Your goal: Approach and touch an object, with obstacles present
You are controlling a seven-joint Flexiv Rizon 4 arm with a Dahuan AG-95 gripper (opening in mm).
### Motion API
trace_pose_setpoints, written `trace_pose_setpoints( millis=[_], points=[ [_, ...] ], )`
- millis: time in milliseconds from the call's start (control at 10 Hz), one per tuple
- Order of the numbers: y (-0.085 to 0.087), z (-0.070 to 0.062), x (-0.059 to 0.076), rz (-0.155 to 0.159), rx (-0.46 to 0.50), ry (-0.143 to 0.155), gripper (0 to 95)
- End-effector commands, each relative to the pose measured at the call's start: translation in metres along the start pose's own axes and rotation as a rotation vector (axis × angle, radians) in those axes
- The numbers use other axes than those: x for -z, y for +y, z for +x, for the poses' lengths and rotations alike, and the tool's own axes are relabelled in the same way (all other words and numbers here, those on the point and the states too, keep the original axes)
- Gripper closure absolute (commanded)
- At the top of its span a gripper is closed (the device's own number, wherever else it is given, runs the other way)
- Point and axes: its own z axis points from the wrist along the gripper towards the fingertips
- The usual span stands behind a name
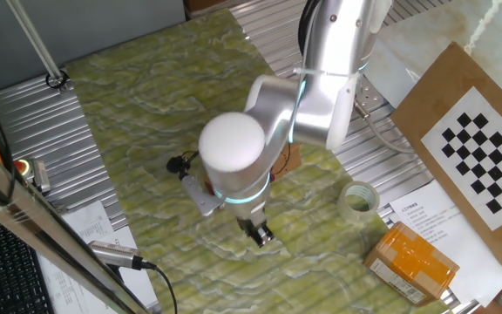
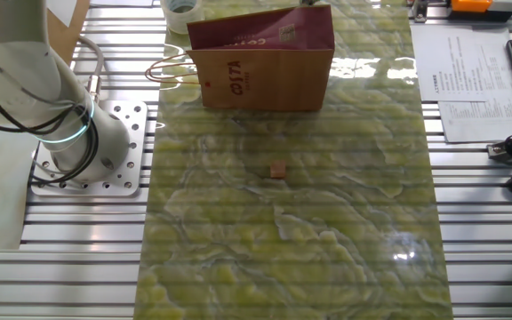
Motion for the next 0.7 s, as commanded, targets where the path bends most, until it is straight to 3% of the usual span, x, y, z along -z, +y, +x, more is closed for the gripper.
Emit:
trace_pose_setpoints(
  millis=[100, 400, 700],
  points=[
    [0.001, -0.003, -0.005, 0.012, -0.004, -0.007, 95.0],
    [-0.001, -0.011, -0.009, 0.023, -0.014, -0.023, 95.0],
    [-0.009, -0.030, -0.006, 0.022, 0.006, -0.027, 95.0]
  ],
)
